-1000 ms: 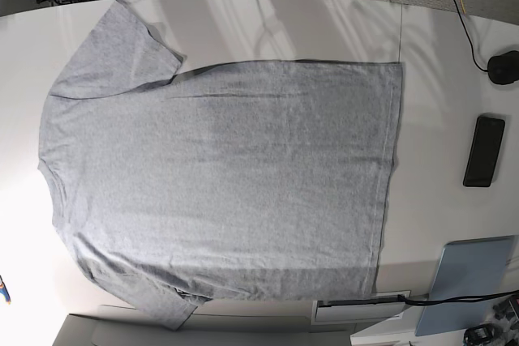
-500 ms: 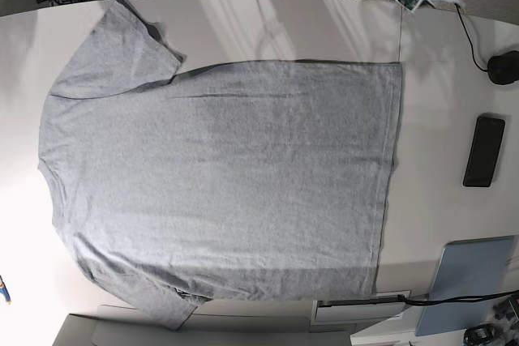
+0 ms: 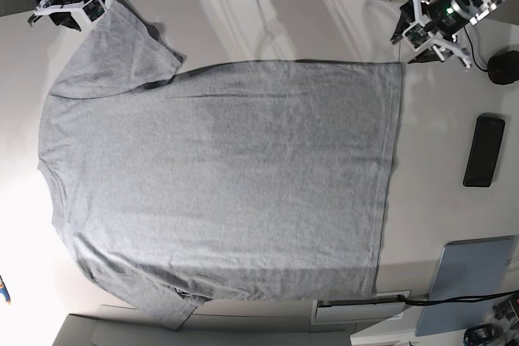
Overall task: Fold the T-shirt properly
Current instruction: 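Lower both grippers to the shoulder corners of the grey T-shirt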
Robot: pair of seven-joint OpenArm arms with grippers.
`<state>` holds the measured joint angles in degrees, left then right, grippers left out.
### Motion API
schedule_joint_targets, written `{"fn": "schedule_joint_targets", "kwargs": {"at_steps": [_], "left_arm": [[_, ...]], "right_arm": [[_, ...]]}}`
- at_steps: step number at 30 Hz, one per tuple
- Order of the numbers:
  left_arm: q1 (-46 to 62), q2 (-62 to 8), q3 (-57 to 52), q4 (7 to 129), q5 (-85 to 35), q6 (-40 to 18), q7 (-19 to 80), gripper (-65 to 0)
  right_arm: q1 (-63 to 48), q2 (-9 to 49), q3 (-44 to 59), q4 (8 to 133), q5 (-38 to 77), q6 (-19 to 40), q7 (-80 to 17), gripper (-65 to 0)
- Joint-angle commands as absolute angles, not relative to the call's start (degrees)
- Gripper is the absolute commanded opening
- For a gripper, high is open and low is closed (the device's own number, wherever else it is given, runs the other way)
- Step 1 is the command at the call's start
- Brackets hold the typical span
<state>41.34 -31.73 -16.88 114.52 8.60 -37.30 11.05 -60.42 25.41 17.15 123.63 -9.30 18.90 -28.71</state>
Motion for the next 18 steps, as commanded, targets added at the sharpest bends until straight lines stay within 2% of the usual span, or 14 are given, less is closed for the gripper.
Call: {"fn": "schedule_joint_targets", "kwargs": {"at_steps": [1, 6, 13, 18], "left_arm": [[40.5, -33.2, -14.9, 114.4, 9.4, -36.5, 10.0, -36.2], [34.3, -36.4, -4.0, 109.4, 15.6, -28.1, 10.2, -36.2], [26.0, -37.0, 3.7, 101.8, 16.2, -28.3, 12.1, -36.2], [22.5, -37.0, 4.8, 96.4, 19.6, -26.0, 12.4, -36.2]], "right_arm": [[-60.7, 25.9, 17.6, 124.6, -10.5, 18.2, -28.1, -31.6], [-59.1, 25.9, 17.6, 124.5, -14.5, 18.2, -28.2, -31.5], [-56.2, 25.9, 17.6, 124.5, -18.1, 18.2, -28.5, -31.5], [-54.7, 27.4, 17.6, 124.5, -18.1, 18.2, -28.1, -31.5]]}}
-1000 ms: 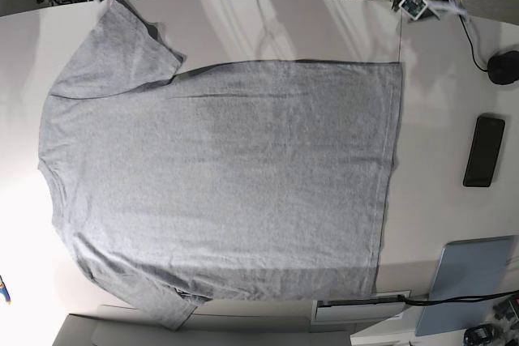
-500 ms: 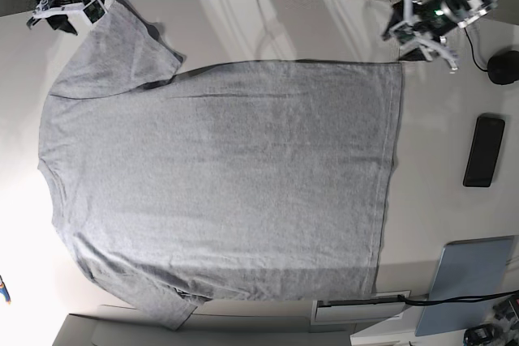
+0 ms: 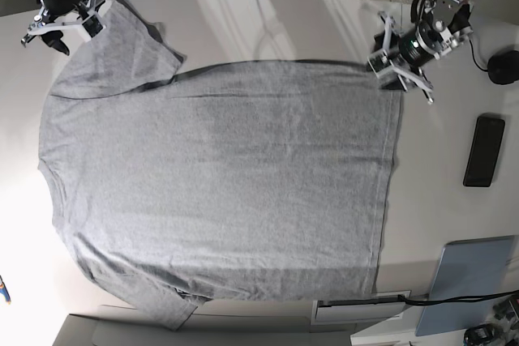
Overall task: Fold the T-shirt properly
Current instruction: 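Lower both grippers to the shoulder corners of the grey T-shirt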
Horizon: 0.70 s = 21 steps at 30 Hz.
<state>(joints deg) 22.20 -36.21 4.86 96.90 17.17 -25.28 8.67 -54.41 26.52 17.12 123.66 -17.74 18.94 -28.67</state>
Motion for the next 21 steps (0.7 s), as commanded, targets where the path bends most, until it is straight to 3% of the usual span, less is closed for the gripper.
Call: {"fn": "schedule_joint_targets", "kwargs": {"at_steps": [1, 14, 17, 19, 21], "left_arm": [[22.1, -37.0, 4.8, 95.6, 19.6, -26.0, 12.4, -36.2], [19.9, -36.0, 4.8, 91.0, 21.5, -27.8, 12.2, -36.3], [20.0, -35.6, 4.8, 90.9, 21.5, -31.7, 12.0, -40.9], [20.0, -35.4, 4.8, 90.9, 21.8, -32.1, 12.0, -46.2], [20.0, -35.2, 4.8, 90.9, 22.3, -31.7, 12.0, -46.9]], "right_arm": [[-54.5, 28.0, 17.6, 124.5, -18.1, 18.2, -28.1, -31.5], [-53.0, 35.2, 17.6, 124.4, -18.0, 18.3, -26.6, -31.5], [-52.5, 35.2, 17.6, 124.4, -17.8, 18.3, -26.6, -31.5], [-52.5, 35.2, 17.6, 124.4, -17.6, 18.2, -26.5, -31.5], [-52.2, 35.2, 17.6, 124.4, -17.6, 18.2, -26.6, -31.5]]}}
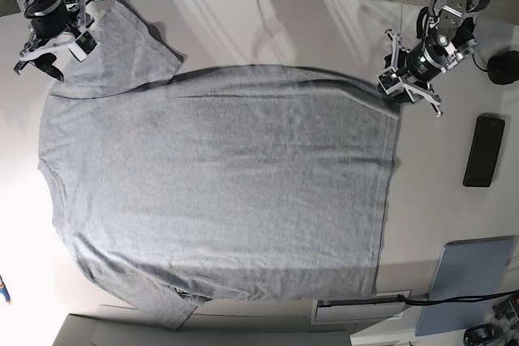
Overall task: Fold the T-shirt properly
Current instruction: 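Lower both grippers to the shoulder corners of the grey T-shirt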
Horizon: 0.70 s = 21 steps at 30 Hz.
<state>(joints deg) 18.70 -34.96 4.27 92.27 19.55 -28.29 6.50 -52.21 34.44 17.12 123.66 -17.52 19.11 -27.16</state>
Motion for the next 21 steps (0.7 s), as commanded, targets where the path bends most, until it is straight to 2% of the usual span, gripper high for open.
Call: {"fn": "schedule_joint_targets", "kwargs": {"at_steps": [1, 5, 10, 14, 21], "left_arm": [[20.0, -35.2, 4.8, 90.9, 22.3, -31.0, 12.0, -45.6], [20.7, -35.3, 4.8, 92.4, 22.3, -30.6, 15.1, -35.4], [23.4, -36.6, 4.8, 99.5, 22.4, -27.9, 16.1, -34.9], [23.9, -38.5, 4.8, 103.7, 22.3, -28.5, 16.1, -34.9], [23.8, -41.3, 4.8, 103.8, 22.3, -30.0, 15.2, -34.9]], "right_arm": [[-52.2, 35.2, 17.6, 124.4, -17.6, 18.2, -26.6, -31.5], [-52.2, 35.2, 17.6, 124.4, -17.6, 18.2, -26.8, -31.5], [-52.2, 35.2, 17.6, 124.4, -17.6, 18.2, -26.8, -31.5], [-52.2, 35.2, 17.6, 124.4, -17.6, 18.2, -26.9, -31.5], [-52.2, 35.2, 17.6, 124.4, -17.5, 18.2, -27.6, -31.5]]}}
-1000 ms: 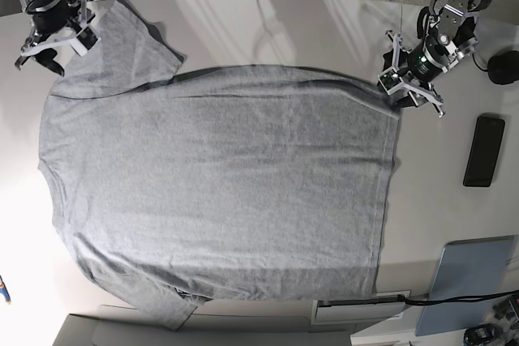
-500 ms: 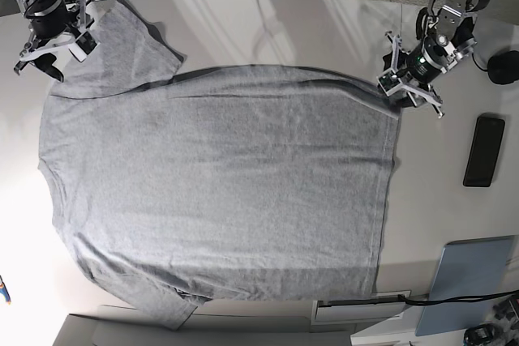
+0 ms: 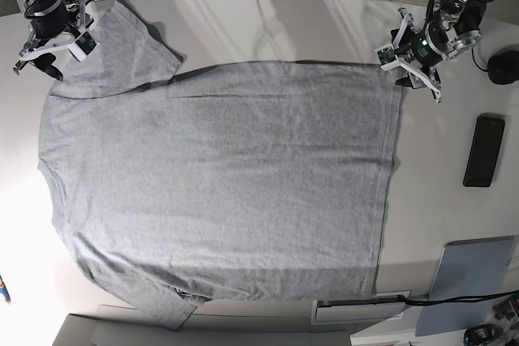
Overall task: Fold the T-shirt properly
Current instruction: 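Lower both grippers to the shoulder corners of the grey T-shirt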
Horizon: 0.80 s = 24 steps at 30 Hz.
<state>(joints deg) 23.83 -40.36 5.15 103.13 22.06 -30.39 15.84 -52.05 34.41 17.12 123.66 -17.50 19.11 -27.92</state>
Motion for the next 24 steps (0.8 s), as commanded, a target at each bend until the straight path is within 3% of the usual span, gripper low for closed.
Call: {"fn": "schedule_joint_targets", "kwargs": {"at_steps": [1, 4, 18, 20, 24], "left_arm": [[23.6, -41.3, 4.8, 103.7, 22.3, -30.1, 14.6, -34.9], [23.6, -41.3, 5.0, 102.7, 22.3, -30.1, 11.5, -34.9], [14.7, -40.0, 14.9, 91.1, 24.8, -25.3, 14.7, -35.4], [14.6, -40.0, 15.2, 90.8, 25.4, -26.1, 14.7, -41.0], [14.6, -40.0, 15.2, 90.8, 25.3, -29.5, 14.7, -61.9]], "right_arm": [[-52.2, 35.2, 17.6, 124.4, -17.3, 18.2, -27.6, -31.5], [-52.2, 35.2, 17.6, 124.4, -15.6, 18.2, -28.0, -31.5], [-52.2, 35.1, 17.6, 124.4, -14.9, 18.2, -29.7, -31.5], [-52.2, 35.1, 17.6, 124.4, -14.9, 18.2, -29.9, -31.5], [-52.2, 35.1, 17.6, 124.4, -14.9, 18.2, -29.9, -31.5]]}}
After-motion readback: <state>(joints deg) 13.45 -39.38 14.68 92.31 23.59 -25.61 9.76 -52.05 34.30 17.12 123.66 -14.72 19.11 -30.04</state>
